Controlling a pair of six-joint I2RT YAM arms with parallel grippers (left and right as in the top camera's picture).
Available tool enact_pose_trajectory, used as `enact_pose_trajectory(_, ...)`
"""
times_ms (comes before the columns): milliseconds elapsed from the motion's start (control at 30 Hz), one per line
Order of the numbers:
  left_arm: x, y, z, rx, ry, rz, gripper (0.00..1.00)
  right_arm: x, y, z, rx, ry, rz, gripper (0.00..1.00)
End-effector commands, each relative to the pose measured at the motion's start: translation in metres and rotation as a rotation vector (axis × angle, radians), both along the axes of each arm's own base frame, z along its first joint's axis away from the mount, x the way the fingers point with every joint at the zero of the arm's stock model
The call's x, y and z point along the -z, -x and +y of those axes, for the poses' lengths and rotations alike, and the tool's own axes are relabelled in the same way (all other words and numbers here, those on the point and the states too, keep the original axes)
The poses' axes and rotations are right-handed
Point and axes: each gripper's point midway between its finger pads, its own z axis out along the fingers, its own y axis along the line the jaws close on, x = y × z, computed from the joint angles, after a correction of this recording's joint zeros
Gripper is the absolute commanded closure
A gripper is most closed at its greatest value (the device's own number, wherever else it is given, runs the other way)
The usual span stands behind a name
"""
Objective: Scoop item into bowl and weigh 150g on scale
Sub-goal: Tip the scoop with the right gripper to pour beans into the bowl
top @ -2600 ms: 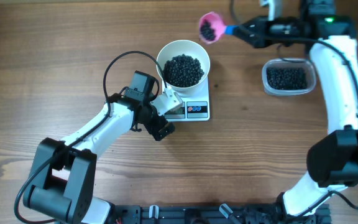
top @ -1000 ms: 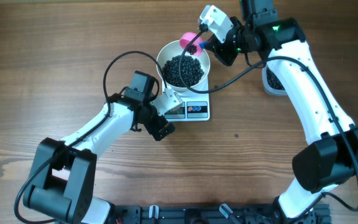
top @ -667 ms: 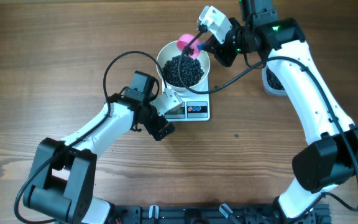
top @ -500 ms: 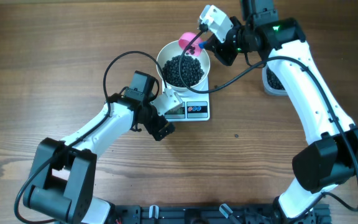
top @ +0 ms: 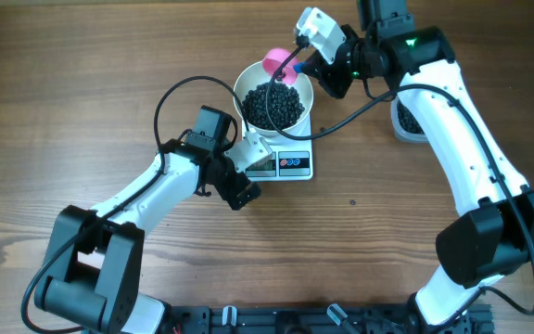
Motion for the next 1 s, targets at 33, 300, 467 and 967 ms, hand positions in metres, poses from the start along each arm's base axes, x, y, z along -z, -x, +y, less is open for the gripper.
enact_pose_trajectory(33,0.003,0.003,-0.002,0.02,0.011,0.009,0.0,-0.023,0.003,0.0,-0.078,0.031,-0.106,0.96)
enact_pose_trajectory(300,0.003,0.003,-0.002,0.021,0.011,0.009,0.0,-0.025,-0.008,-0.005,-0.06,0.072,-0.157,0.96)
enact_pose_trajectory(467,0.003,0.003,-0.002,0.021,0.011,0.009,0.0,-0.026,-0.007,-0.003,-0.066,0.061,-0.16,0.96)
enact_pose_trajectory(967,0.003,0.003,-0.002,0.021,0.011,0.009,0.0,-0.029,-0.013,-0.004,-0.052,0.068,-0.186,0.96)
